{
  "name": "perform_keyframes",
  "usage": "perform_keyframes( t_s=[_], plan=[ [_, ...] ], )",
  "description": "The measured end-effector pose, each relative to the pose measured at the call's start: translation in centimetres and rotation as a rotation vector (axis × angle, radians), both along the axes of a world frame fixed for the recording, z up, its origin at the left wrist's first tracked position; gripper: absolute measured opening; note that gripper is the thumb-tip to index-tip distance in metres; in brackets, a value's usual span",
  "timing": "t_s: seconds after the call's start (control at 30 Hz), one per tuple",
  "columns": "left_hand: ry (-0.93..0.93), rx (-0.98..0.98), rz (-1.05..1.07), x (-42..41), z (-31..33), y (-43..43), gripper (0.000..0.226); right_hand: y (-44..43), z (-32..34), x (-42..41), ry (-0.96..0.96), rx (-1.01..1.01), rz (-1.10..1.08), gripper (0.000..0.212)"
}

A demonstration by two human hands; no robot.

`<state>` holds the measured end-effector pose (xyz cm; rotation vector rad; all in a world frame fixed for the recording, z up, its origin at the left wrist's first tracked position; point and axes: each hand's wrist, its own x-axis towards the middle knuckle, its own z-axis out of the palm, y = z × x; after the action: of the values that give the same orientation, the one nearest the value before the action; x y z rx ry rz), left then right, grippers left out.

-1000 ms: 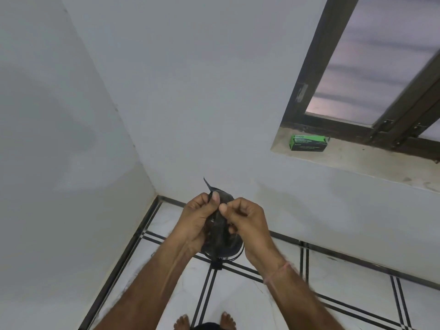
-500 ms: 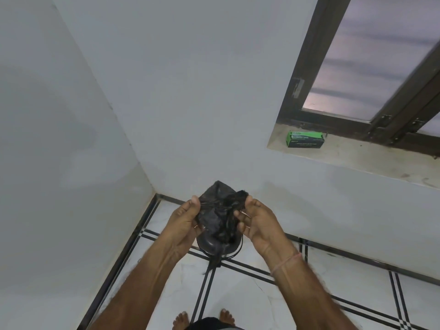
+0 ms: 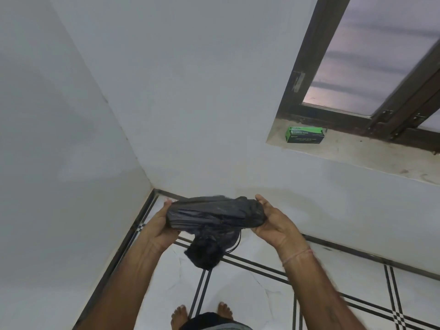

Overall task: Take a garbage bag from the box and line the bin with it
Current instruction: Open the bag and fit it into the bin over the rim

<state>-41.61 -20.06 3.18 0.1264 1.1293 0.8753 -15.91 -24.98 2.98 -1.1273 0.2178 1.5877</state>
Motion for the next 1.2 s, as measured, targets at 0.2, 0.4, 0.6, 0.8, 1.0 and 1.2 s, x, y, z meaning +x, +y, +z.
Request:
perform_keyframes(
  t_s=[0.2, 0.4, 0.6, 0.8, 1.0, 1.2],
  plan=[
    [-0.06, 0.101, 0.157, -3.2, -2.3, 1.0, 0.028, -0.7, -1.7, 3.4, -0.089, 0.181, -0.021, 0.027],
    [0.116, 0.308, -0.087, -2.2, -3.5, 2.2, 0.023, -0.2, -2.2, 1.2, -0.358, 0.266, 0.252, 0.044],
    [0.793, 0.88, -0.199, 3.6, 5.2, 6.2, 0.081, 7.2, 6.7, -4.0, -1.174, 0.615, 0.143, 0.071],
    [0.981, 0.691, -0.829, -3.1, -4.7, 1.9, 0.118, -0.7, -6.6, -3.1, -1.402, 0.385, 1.245, 0.045],
    [0.616, 0.397, -0.627, -9.4, -7.4, 2.4, 0.097, -1.1, -6.4, -2.7, -0.623, 0.317, 0.534, 0.037],
    [0.392, 0.386, -0.415, -13.2, -7.3, 5.5, 0.108, -2.1, -4.9, -4.2, -0.578, 0.295, 0.67, 0.021]
  ],
)
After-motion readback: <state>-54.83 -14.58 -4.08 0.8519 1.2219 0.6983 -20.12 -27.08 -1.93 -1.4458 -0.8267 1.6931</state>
